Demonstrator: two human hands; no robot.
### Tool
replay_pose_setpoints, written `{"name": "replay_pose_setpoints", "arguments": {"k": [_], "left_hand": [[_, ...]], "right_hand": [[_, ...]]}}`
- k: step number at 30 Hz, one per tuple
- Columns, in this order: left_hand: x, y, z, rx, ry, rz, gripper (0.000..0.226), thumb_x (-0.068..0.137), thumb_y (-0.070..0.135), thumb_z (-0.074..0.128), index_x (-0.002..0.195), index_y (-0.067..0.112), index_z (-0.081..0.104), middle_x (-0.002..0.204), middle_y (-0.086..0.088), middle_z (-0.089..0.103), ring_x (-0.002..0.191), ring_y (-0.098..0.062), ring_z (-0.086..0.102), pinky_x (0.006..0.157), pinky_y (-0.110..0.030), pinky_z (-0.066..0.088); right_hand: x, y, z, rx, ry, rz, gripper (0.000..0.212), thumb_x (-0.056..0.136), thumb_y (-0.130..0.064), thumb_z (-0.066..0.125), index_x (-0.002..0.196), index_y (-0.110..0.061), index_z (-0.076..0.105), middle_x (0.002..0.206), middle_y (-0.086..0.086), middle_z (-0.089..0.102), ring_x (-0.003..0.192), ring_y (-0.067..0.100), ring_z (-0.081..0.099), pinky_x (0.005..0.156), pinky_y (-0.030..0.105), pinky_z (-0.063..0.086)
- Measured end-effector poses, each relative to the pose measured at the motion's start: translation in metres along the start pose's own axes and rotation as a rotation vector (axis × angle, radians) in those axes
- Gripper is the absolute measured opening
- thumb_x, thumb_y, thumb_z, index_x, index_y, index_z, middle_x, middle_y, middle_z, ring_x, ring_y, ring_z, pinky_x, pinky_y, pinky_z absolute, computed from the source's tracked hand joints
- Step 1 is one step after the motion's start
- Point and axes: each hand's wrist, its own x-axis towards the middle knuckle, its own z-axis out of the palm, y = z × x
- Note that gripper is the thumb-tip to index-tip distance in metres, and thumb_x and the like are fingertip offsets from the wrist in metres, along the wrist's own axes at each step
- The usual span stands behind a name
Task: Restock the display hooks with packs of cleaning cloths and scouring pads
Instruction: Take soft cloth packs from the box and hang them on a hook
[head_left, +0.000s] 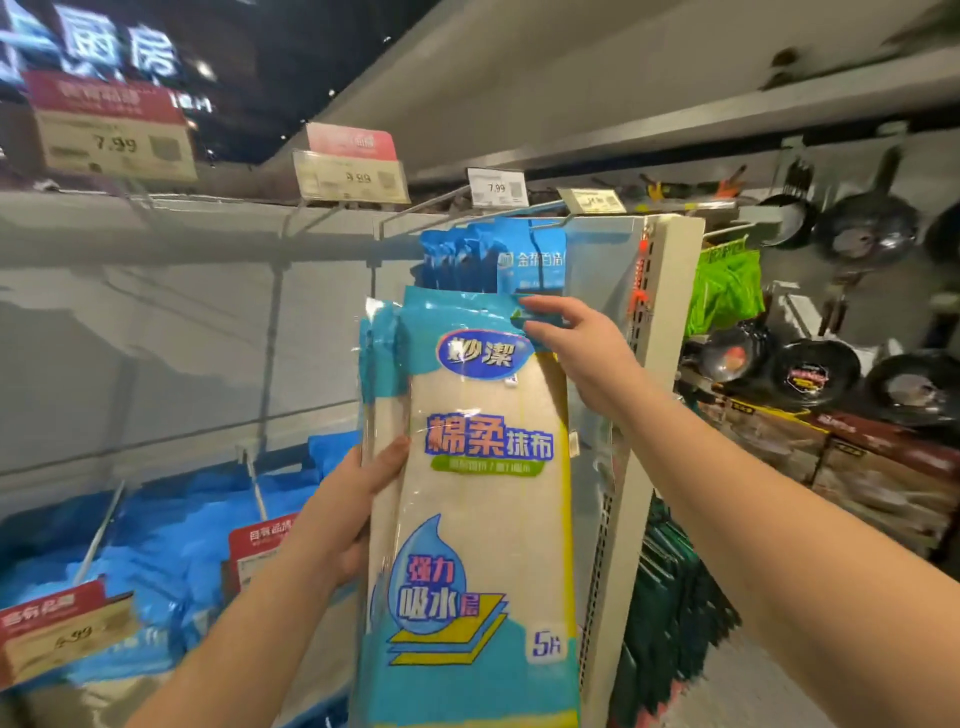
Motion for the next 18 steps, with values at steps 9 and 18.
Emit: {"name": "replay_pose_setpoints", "arguments": {"k": [9,18], "left_hand": [[0.075,0.037,-0.008,-0.043,0.030,0.030,0.059,0.083,0.047,0.062,0.132,0.013,0.061,0.119,-0.020,0.072,0.101,-0.037,0.073,0.075,-0.051,0.063],[0.094,0.037,-0.038,0.036,0.116,0.046,0.109,0.045,0.058,0.097,0.136,0.013,0.060,0.129,-0.021,0.067,0.118,-0.044,0.064,0.104,-0.065,0.045]], "right_hand": [[0.112,-0.014,0.001,-0.218,-0.129,-0.226,0.037,0.089,-0.022,0.072,0.117,-0.045,0.062,0.128,-0.009,0.059,0.116,0.010,0.060,0.096,0.039,0.055],[0.158,-0.010,-0.007,-0.071,-0.177,-0.263,0.041,0.091,-0.015,0.069,0.126,-0.034,0.060,0.132,-0.005,0.058,0.116,0.016,0.064,0.080,0.033,0.061]]}}
